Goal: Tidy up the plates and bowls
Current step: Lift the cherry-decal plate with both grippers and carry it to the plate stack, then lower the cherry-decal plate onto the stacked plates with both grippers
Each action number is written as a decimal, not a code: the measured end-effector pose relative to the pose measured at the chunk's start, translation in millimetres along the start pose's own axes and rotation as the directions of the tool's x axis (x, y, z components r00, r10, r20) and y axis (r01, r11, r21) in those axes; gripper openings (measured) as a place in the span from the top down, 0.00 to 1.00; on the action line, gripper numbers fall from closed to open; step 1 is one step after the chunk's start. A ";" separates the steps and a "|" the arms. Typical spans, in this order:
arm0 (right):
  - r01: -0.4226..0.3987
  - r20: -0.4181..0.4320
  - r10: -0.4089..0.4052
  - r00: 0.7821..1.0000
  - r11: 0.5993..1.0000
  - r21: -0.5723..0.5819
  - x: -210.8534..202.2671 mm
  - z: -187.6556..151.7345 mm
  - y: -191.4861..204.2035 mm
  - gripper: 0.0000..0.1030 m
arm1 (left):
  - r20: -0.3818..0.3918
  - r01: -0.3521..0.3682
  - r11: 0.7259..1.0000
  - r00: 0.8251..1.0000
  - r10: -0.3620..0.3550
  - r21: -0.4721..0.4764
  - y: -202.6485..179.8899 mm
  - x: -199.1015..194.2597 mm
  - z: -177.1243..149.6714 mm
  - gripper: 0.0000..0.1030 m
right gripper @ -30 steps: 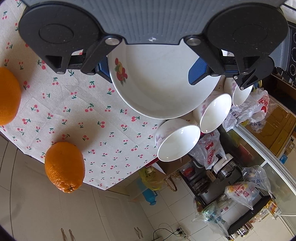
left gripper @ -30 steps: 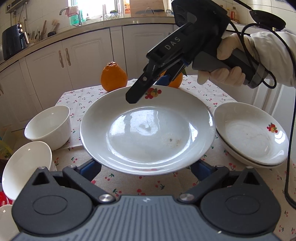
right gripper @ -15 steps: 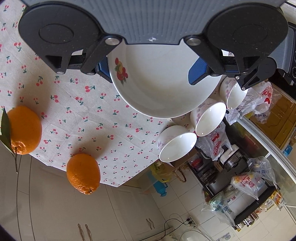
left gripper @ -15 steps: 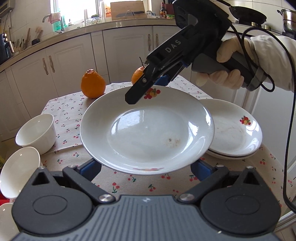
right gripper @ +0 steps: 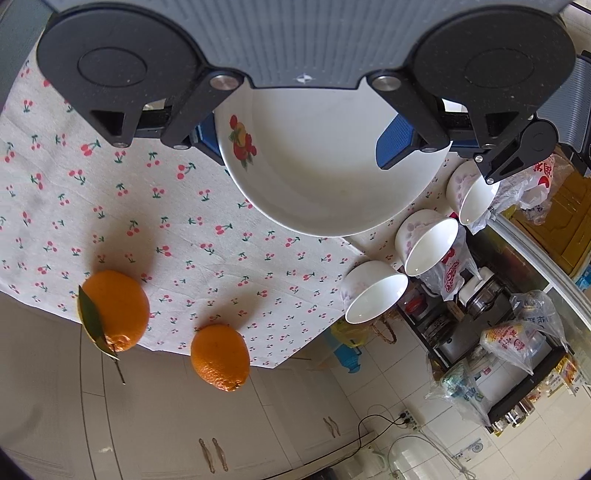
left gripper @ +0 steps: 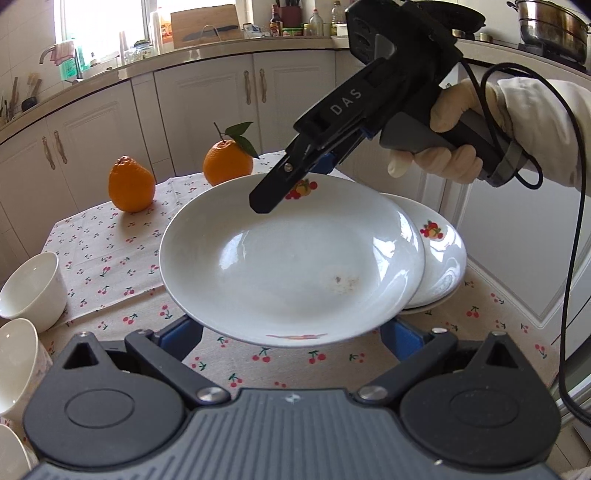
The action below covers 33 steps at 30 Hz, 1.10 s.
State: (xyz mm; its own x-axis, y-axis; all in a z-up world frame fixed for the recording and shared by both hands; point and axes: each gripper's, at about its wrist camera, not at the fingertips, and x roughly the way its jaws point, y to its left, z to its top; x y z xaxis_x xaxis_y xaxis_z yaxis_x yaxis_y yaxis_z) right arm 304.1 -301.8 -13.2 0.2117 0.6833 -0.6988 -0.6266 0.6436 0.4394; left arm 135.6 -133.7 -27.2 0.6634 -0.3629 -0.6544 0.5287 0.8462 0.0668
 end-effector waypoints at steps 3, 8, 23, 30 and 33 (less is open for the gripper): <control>0.020 0.007 -0.020 1.000 1.000 0.015 -8.9 -10.8 -3.5 0.14 | -0.002 0.026 1.000 1.000 -0.026 0.017 -8.8 2.1 2.0 0.01; 0.044 0.027 -0.045 0.999 0.998 0.047 -25.2 -27.6 -10.5 0.14 | -0.007 0.062 0.997 0.998 -0.062 0.048 -20.2 7.5 5.3 0.01; 0.087 0.072 -0.097 0.993 0.987 0.133 -51.6 -66.6 -31.1 0.13 | -0.037 0.143 0.985 0.989 -0.140 0.098 -39.1 28.6 11.6 0.01; 0.094 0.073 -0.106 0.992 0.984 0.152 -52.6 -74.0 -39.2 0.13 | -0.044 0.159 0.982 0.987 -0.155 0.098 -41.2 34.4 12.9 0.01; 0.104 0.069 -0.116 0.991 0.983 0.153 -52.7 -75.6 -41.2 0.13 | -0.046 0.165 0.982 0.986 -0.162 0.096 -41.7 36.6 14.1 0.01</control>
State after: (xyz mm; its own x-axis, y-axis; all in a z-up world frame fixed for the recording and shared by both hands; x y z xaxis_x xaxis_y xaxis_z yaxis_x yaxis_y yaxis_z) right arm 262.0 -390.4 -37.2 0.3337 0.6264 -0.7045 -0.4789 0.7563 0.4457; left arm 145.3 -187.7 -43.4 0.5439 -0.4763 -0.6909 0.6795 0.7331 0.0296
